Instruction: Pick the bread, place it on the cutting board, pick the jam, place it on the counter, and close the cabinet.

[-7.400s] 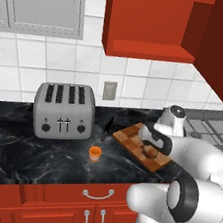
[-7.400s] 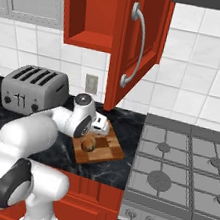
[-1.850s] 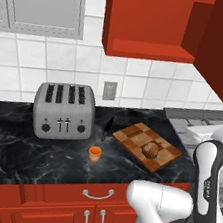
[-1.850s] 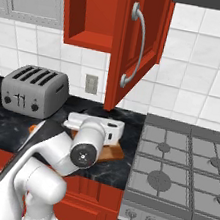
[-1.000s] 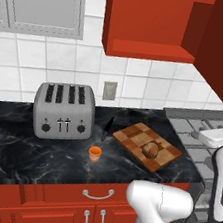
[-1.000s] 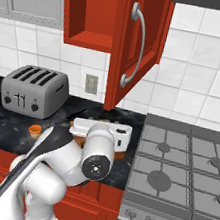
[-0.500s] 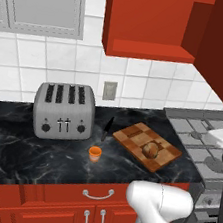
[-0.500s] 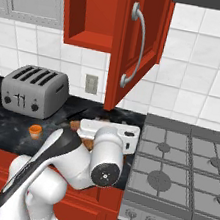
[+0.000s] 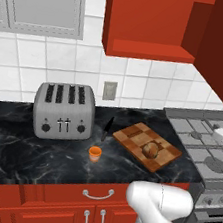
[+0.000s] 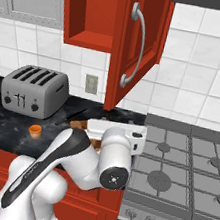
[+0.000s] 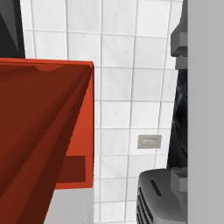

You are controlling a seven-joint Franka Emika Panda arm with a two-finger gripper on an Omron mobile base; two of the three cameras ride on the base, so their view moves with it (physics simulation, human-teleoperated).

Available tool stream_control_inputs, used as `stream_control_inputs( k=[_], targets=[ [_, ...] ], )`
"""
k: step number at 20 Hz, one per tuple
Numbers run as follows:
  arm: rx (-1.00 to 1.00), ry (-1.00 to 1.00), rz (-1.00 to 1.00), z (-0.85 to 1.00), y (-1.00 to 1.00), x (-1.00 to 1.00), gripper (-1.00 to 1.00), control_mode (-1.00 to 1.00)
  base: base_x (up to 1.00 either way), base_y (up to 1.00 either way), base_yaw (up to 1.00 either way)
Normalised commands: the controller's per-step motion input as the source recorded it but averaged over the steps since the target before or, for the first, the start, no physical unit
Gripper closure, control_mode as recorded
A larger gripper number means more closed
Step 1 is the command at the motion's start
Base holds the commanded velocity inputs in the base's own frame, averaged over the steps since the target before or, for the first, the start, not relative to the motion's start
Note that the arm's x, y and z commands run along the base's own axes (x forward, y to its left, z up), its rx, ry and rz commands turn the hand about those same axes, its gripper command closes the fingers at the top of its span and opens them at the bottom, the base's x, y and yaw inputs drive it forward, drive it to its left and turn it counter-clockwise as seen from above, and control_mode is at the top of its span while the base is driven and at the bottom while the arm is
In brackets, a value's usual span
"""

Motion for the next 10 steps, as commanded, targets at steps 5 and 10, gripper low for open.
stream_control_inputs(
  k=[5,10],
  targets=[
    [0.0,0.0,0.0,0.18,-0.17,0.0,-1.0,-1.0,0.0,0.0,0.0],
    [0.0,0.0,0.0,0.15,-0.17,0.0,-1.0,-1.0,0.0,0.0,0.0]
  ],
)
